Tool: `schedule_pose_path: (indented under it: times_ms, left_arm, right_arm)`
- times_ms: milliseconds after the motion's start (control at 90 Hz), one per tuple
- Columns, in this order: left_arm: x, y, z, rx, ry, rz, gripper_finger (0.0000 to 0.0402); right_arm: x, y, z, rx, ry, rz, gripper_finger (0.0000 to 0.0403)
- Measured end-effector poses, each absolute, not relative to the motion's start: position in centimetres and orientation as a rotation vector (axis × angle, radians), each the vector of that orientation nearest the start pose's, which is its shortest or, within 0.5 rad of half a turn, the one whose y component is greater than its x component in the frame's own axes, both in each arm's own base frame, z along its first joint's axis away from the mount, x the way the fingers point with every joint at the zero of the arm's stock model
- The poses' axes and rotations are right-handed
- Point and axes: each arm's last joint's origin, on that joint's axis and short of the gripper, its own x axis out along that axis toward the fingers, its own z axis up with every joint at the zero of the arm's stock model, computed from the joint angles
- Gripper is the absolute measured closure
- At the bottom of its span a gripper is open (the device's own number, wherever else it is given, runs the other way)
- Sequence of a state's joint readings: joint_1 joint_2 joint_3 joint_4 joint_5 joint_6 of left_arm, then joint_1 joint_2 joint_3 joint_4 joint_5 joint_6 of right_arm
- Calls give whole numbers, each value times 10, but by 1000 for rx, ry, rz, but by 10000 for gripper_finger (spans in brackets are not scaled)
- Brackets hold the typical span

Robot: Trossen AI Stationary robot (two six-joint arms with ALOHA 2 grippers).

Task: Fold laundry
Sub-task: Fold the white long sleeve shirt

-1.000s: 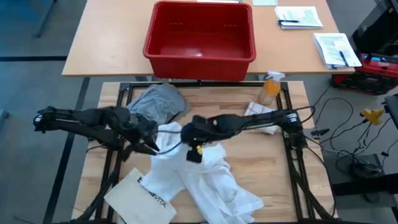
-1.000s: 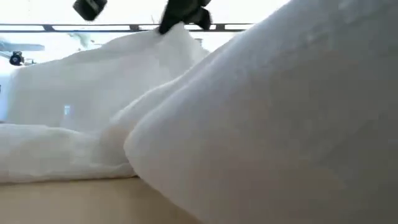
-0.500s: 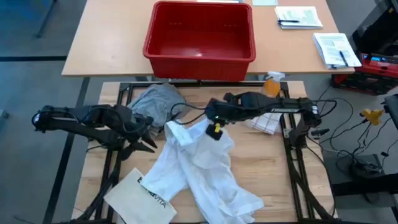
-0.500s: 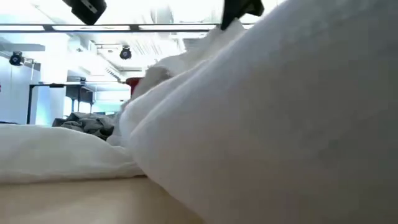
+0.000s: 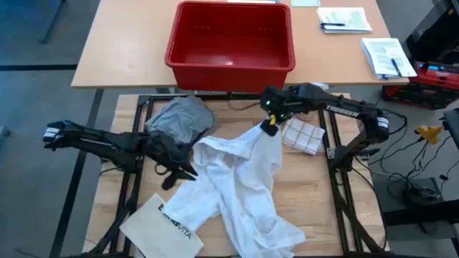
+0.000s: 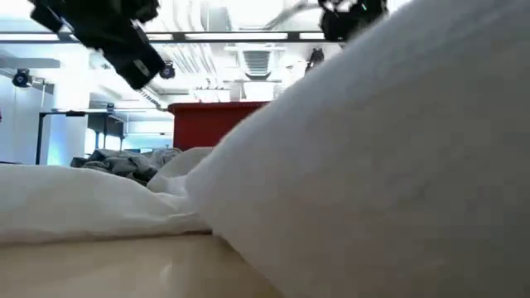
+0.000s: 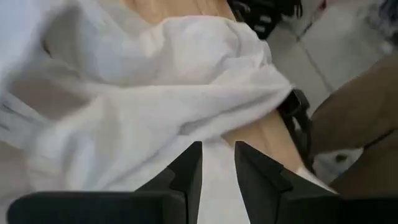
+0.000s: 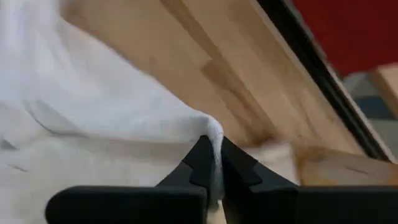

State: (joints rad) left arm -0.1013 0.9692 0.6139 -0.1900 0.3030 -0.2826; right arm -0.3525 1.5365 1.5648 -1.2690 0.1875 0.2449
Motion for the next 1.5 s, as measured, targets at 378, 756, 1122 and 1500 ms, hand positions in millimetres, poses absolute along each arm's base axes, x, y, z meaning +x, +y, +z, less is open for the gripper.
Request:
schedule_pose_path:
  times_ms: [378,756,1122,1500]
  left_arm:
    - [244,-32,174,-524,770,-147,323]
    - [279,-37,126,-663,999,37,323]
    - [238,-42,126,-714,1146,124,323]
    - [170,-34,121,-905,1163,262,323]
  right_arm:
    - [212,-170,290,445,1125,-570,403]
    - [212,-171,268,400,1110,-499,403]
    - [207,-174,258,373,1129,-487,403]
    - [202,-175,248,386,1130,-515,403]
